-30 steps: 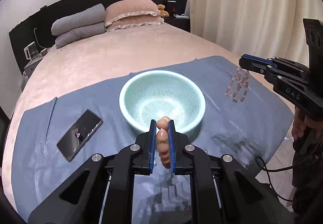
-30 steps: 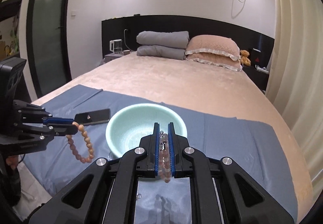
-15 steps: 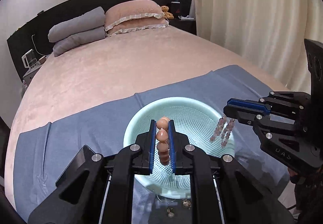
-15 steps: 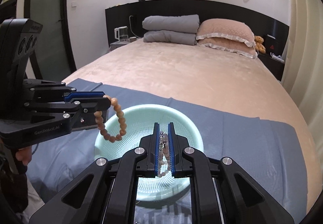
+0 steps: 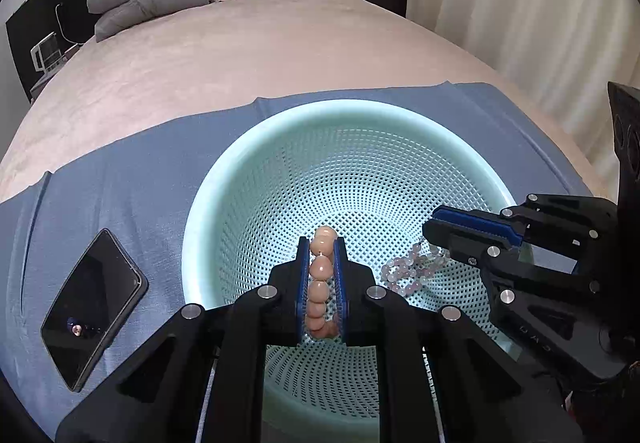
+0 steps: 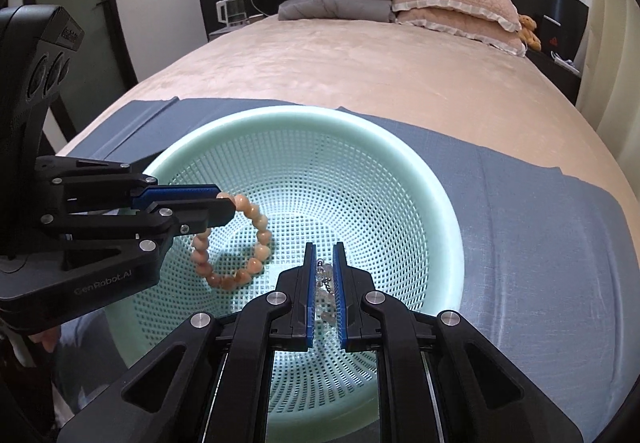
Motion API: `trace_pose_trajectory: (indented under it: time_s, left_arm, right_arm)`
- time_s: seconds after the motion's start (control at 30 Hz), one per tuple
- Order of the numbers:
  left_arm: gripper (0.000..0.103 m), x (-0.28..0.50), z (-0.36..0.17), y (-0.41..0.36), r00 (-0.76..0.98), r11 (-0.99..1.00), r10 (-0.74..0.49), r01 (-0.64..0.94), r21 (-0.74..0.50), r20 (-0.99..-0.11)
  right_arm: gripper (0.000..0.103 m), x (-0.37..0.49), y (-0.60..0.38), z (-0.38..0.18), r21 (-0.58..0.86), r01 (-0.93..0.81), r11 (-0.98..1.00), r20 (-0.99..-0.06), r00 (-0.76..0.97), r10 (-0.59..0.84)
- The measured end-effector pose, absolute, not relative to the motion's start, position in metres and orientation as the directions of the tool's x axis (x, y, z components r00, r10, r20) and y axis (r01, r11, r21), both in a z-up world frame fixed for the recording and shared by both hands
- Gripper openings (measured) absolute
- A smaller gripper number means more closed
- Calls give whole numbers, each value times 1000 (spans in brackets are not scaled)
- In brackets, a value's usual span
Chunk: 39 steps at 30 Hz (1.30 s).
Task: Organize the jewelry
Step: 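Carry the bracelet with the left tool while the right tool carries the necklace over the basket, then open the left tool dropping the bracelet while the right tool drops the necklace into the basket, then withdraw both open tools from the basket toward the earrings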
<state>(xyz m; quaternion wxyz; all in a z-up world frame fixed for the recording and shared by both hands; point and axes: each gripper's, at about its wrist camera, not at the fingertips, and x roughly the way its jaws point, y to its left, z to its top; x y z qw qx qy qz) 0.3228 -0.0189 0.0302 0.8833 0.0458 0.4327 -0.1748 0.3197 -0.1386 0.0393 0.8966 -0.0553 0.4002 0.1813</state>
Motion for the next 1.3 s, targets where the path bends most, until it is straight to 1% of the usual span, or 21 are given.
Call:
trace_pose_trajectory:
  time_s: [0.27,0.33,0.43,0.47,0.57,0.63,0.73,0.77,0.8,0.83,0.9,0.97,1.1,1.13,1.2,1.3]
  left_arm:
    - [13,321,29,-25,576,929,-247,370,-21,-779]
    - [15,321,28,-25,571,928,-254,372,-31,-781]
    - [29,318,31,-20,566,928,-267,369,-49,-780]
    - [37,317,33,-19,571,929,-269,366,-52,-776]
    - [45,312,42,-12,587,932,-271,357,-56,-763]
    - [48,308,51,-6,601,935,-271,350,-58,-752]
    - [56,299,65,2,623,940,-266,338,-53,-736]
    - [61,295,70,5,627,939,-268,339,-54,-731]
    - [65,290,74,7,632,940,-270,338,-56,-726]
    - [67,286,79,10,638,940,-272,336,-57,-720]
    - [78,276,87,15,648,939,-283,338,-66,-708]
    - [84,265,92,19,659,940,-281,335,-62,-697]
    - [96,244,93,24,674,940,-278,336,-52,-684]
    - [97,240,92,25,678,940,-283,338,-54,-678]
    - [97,232,87,28,683,938,-295,340,-66,-668]
    - [97,222,73,29,675,940,-285,336,-61,-680]
  right_arm:
    - [8,323,-131,37,0,-380,925,-757,604,249]
    - [9,321,-131,39,-19,-376,926,-754,614,234]
    - [10,318,-133,43,-35,-358,933,-745,632,215]
    - [10,318,-135,45,-34,-353,935,-743,635,212]
    - [12,315,-139,52,-45,-340,939,-737,646,198]
    - [26,311,-141,57,-50,-328,943,-730,657,190]
    - [31,304,-144,71,-51,-320,946,-712,676,190]
    - [32,299,-145,76,-54,-318,947,-705,684,189]
    - [37,296,-146,80,-58,-316,947,-699,690,188]
    - [47,292,-146,85,-62,-314,947,-692,697,185]
    - [58,280,-148,94,-73,-302,951,-670,720,177]
    - [62,270,-150,102,-67,-300,952,-657,731,185]
    - [81,247,-157,113,-28,-314,949,-628,744,228]
    - [84,241,-160,114,-11,-323,946,-621,744,246]
    - [85,231,-164,112,15,-335,942,-614,741,273]
    - [85,218,-171,104,21,-332,943,-609,744,276]
